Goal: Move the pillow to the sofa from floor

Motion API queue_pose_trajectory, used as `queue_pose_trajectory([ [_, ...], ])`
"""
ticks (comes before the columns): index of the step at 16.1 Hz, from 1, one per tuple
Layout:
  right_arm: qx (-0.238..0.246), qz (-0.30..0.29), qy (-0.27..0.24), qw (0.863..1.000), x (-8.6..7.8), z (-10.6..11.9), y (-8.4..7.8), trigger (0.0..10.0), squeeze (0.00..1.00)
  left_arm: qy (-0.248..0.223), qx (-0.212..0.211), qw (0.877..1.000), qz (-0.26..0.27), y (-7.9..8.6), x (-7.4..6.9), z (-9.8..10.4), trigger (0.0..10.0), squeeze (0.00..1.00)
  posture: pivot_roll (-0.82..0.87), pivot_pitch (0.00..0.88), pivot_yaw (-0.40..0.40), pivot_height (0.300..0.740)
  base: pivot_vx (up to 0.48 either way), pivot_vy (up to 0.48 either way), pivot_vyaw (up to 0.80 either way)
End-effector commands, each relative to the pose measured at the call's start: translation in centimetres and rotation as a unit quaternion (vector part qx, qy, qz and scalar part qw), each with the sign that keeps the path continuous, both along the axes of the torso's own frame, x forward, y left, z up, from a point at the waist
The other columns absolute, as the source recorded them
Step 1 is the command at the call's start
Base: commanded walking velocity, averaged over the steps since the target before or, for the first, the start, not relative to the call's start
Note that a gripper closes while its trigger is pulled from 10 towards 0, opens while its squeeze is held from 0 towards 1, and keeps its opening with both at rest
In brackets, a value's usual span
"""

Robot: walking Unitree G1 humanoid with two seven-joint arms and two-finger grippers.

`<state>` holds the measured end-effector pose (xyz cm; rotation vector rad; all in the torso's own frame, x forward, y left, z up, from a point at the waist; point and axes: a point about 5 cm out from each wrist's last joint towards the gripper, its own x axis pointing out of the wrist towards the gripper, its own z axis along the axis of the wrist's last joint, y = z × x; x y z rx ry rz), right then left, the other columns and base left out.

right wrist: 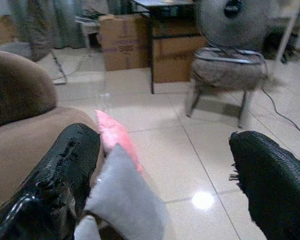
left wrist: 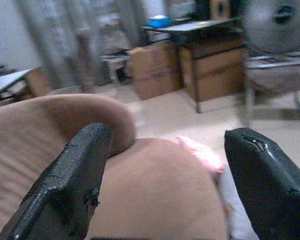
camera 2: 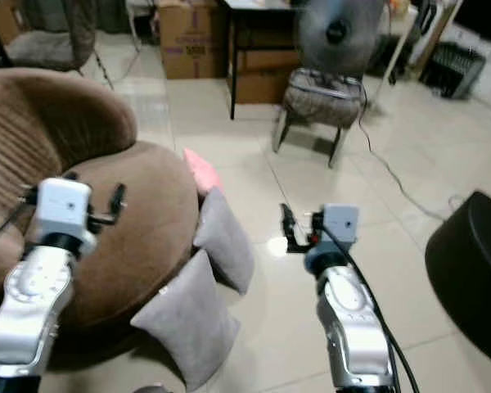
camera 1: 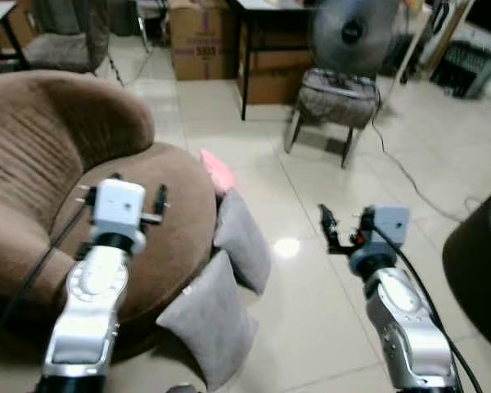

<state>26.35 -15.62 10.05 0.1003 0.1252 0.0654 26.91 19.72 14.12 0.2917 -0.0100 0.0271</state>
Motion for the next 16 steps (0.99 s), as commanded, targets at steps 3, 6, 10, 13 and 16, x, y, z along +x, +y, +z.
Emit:
queue_pose_trajectory([
  [3,-0.020,-0.026,-0.001,0.999,0.13,0.24,-1.46,10.0,0.00,0.000,-0.020,1.000,-0.011,-0.81,0.19,-0.09,10.0,0.00,0.03,0.000,-0.028,0.740,0.000,0.000,0.00],
  [6,-0.015,-0.032,-0.007,0.999,0.11,0.44,-1.68,10.0,0.00,-0.003,-0.006,1.000,-0.010,-0.83,0.16,-0.03,10.0,0.00,0.03,0.000,-0.030,0.740,0.000,0.000,0.00],
  [10,-0.003,-0.016,-0.007,1.000,0.24,0.54,-1.33,10.0,0.00,-0.001,-0.013,1.000,-0.015,-0.87,0.07,-0.26,10.0,0.00,0.03,0.000,-0.034,0.710,0.000,0.000,0.00],
  [13,-0.006,0.003,-0.005,1.000,0.17,0.46,-0.92,10.0,0.00,0.003,-0.027,0.999,-0.024,-1.06,-0.34,-0.55,10.0,0.00,0.04,0.000,-0.041,0.675,0.000,0.000,0.00],
  [16,-0.007,0.008,-0.003,1.000,0.13,0.38,-0.96,10.0,0.00,-0.007,-0.030,0.999,-0.018,-1.07,-0.49,-0.50,10.0,0.00,0.04,0.000,-0.046,0.645,0.000,0.000,0.00],
])
